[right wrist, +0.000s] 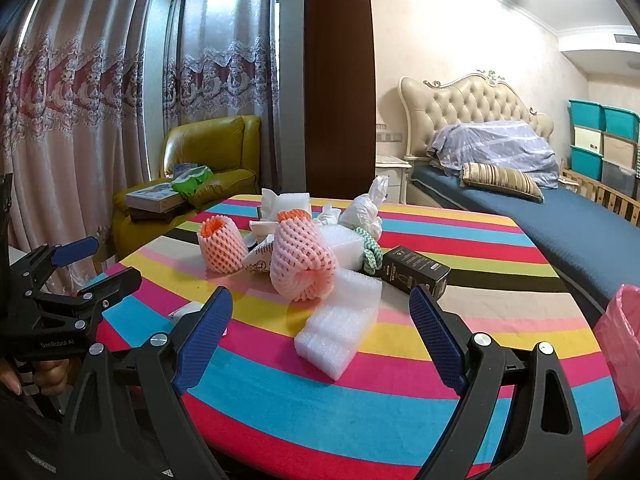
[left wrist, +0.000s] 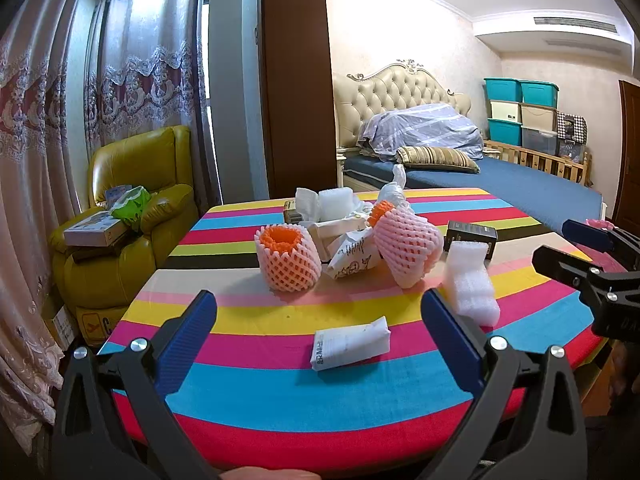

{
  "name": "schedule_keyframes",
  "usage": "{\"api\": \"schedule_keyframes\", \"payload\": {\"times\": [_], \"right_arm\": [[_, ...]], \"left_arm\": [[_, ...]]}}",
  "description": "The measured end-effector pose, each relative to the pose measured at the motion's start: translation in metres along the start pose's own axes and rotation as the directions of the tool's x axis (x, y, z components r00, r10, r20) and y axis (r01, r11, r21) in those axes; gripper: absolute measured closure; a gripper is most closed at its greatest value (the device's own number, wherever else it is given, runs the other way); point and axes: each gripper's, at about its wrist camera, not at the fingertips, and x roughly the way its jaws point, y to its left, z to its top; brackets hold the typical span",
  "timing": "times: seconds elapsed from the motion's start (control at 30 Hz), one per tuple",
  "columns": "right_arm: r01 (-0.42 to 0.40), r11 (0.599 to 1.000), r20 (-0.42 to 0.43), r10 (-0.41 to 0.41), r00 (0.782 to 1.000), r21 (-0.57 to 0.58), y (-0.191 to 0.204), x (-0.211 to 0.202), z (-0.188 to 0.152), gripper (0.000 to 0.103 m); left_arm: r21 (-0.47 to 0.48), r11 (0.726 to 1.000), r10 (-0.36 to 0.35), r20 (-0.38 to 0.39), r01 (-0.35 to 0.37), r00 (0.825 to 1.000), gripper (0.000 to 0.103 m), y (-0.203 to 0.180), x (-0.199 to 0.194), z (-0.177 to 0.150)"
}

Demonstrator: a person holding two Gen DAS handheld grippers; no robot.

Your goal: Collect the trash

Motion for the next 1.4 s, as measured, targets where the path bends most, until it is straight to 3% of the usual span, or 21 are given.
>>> {"api": "schedule_keyframes", "payload": {"times": [1.4], "right_arm": [[-0.004,1.0,-0.005,0.004,1.0,0.007,-0.0011,-0.0017,0.0022,0.019]], "left_arm": [[-0.005,1.0,-0.002,-0.006,0.002,1.0,0.004,-0.0002,0.0014,-0.0024]]}}
